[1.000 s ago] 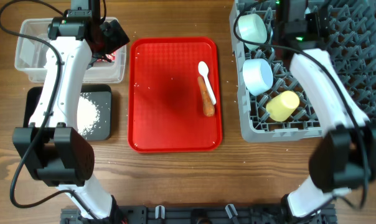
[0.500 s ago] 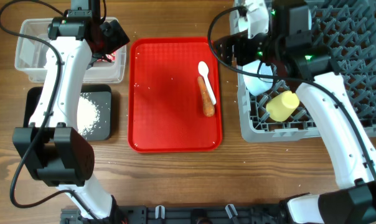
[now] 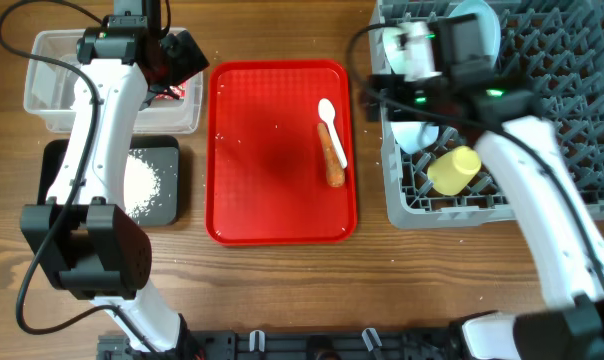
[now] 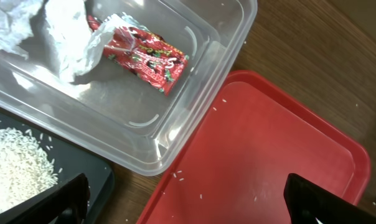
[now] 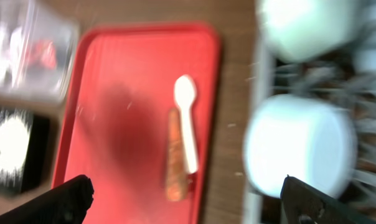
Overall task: Sort waste into correct bins and load items into the dishwasher rack
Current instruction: 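Open the right gripper and withdraw it from the plate, then reach the left gripper to the carrot on the red tray and grasp it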
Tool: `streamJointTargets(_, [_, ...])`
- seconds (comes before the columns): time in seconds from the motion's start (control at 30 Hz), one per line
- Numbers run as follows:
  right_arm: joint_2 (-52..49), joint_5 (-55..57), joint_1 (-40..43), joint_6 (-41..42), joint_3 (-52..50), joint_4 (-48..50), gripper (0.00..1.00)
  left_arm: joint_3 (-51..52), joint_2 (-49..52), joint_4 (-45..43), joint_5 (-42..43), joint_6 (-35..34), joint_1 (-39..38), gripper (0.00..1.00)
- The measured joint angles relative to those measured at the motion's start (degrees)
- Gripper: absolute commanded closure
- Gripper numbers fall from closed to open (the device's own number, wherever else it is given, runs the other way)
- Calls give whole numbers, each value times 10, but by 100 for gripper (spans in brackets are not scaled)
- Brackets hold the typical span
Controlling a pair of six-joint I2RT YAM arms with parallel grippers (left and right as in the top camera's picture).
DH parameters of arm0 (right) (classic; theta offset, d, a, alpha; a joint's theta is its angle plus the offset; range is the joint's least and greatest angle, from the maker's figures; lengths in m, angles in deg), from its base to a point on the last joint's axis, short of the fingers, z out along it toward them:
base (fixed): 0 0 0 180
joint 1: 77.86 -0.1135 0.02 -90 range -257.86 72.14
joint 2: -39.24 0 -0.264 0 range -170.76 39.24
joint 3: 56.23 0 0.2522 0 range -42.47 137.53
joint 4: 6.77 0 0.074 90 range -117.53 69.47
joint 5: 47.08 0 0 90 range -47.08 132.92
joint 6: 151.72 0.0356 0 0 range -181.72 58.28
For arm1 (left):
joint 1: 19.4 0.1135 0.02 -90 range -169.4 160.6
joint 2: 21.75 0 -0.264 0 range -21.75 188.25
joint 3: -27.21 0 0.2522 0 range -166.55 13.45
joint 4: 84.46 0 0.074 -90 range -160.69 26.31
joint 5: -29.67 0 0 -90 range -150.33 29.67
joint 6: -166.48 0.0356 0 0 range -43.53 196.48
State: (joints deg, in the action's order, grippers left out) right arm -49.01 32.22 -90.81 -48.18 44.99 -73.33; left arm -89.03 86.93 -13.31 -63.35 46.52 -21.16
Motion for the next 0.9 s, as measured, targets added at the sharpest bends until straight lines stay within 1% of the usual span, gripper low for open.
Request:
streamJointTargets(0.1, [54, 26, 52, 8, 0, -19, 0, 0, 0, 7, 10, 0, 0, 0])
streamJointTargets(0.2, [113, 47, 116, 14, 0, -35, 0, 0, 0, 49, 49, -5, 0, 0])
streamJointTargets(0.27, [133, 54, 140, 16, 0, -41, 0, 0, 0, 78, 68, -18, -1, 0])
streamJointTargets(0.33, [139, 57, 152, 17, 0, -47, 0, 4, 0, 91, 79, -35, -4, 0])
streamJointTargets(0.47, [135, 59, 159, 16, 0, -51, 0, 8, 1, 73, 98, -53, -12, 0])
streamJointTargets(0.67, [135, 80, 159, 16, 0, -59, 0, 8, 1, 69, 163, -64, -25, 0])
streamJointTargets(0.73, [135, 90, 159, 16, 0, -66, 0, 9, 1, 69, 164, -68, -51, 2])
streamJointTargets(0.77, [135, 96, 159, 16, 0, -67, 0, 9, 1, 68, 164, -69, -69, 4])
streamJointTargets(0.8, [135, 99, 159, 16, 0, -68, 0, 9, 1, 66, 157, -71, -97, 7])
streamJointTargets(0.9, [135, 110, 159, 16, 0, -75, 0, 9, 3, 42, 125, -75, -189, 9])
